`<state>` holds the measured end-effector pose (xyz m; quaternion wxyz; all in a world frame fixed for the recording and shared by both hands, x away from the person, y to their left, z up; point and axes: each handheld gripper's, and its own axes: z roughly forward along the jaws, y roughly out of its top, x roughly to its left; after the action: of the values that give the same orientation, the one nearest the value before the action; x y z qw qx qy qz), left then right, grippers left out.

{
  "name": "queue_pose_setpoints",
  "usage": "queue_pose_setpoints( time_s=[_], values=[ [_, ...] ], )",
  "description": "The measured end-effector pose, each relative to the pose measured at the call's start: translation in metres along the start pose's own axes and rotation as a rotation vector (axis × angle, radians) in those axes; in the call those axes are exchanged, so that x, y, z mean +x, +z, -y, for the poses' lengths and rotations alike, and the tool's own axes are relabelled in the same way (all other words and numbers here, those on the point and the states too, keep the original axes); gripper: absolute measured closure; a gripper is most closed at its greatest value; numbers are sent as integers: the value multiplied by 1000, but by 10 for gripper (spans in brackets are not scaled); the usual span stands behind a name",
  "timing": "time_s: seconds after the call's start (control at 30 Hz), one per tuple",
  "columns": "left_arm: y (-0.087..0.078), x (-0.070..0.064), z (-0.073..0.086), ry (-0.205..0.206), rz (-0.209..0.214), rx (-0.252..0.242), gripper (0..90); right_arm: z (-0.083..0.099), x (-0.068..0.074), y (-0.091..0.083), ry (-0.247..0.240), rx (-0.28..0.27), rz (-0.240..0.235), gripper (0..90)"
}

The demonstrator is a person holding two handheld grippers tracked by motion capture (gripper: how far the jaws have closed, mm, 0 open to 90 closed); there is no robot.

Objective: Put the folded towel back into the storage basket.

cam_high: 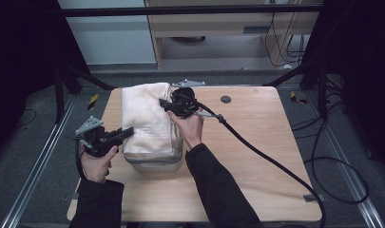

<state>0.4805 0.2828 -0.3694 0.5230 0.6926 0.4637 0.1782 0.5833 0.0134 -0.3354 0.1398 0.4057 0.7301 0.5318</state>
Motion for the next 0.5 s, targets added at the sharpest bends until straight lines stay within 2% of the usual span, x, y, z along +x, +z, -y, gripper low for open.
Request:
queue_pose_setpoints(
  time_s=[0.5],
  values=[
    [14, 12, 11, -3, -24, 57, 759, 16, -5, 20, 5, 53, 30, 656]
  ],
)
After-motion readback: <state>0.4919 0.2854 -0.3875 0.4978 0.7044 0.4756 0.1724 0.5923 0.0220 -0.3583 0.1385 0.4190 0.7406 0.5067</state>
